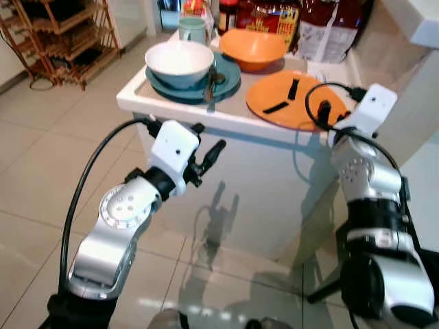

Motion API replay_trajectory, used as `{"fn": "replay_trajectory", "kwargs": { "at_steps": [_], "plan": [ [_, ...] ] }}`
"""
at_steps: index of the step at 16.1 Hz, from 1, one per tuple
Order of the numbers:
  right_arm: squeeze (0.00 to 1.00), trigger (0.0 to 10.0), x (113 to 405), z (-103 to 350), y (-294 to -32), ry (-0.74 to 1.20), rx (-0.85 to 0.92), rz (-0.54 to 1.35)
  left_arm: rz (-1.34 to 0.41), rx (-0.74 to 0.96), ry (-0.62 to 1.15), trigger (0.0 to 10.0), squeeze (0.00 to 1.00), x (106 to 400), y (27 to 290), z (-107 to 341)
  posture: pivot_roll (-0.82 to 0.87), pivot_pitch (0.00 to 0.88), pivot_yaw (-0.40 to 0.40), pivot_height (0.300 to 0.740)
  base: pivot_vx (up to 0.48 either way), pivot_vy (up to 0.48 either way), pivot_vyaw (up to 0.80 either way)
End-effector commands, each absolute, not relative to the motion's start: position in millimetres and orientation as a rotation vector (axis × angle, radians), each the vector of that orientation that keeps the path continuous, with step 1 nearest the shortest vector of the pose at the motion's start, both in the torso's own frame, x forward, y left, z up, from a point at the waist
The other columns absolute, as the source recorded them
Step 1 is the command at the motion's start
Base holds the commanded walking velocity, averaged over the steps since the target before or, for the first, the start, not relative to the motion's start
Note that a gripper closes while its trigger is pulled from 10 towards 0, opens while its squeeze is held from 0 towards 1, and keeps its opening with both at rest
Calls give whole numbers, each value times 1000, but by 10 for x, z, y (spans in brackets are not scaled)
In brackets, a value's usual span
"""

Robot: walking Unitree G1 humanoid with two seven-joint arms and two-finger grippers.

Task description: Setting the table

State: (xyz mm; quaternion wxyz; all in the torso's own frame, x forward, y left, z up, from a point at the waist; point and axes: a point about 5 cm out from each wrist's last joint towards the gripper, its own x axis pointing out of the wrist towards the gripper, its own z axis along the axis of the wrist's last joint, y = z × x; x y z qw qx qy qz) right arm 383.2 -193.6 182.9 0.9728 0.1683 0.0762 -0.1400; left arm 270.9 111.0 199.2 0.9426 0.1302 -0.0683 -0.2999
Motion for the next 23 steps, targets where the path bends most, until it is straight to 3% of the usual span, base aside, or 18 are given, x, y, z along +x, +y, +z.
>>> {"fn": "replay_trajectory", "kwargs": {
  "at_steps": [1,6,20,21,23],
  "plan": [
    [0,10000,3874,1853,-1942,159,346,-286,-654,275,-149,10000,0,2685,1050,2018,93,53,-42,740,0,0,0],
    [0,10000,3943,1818,-1971,202,386,-338,-663,281,-150,10000,0,2680,1050,2027,97,57,-45,740,0,0,0],
    [0,10000,4101,1839,-1882,290,677,-266,-670,294,-148,10000,0,2681,1055,2036,108,60,-48,740,0,0,0],
    [0,4235,4106,1842,-1870,290,695,-257,-671,293,-148,10000,0,2681,1056,2036,108,60,-48,740,0,0,0],
    [0,0,4109,1842,-1867,291,713,-250,-670,293,-148,10000,0,2680,1052,2038,109,60,-49,740,0,0,0]
  ]
}}
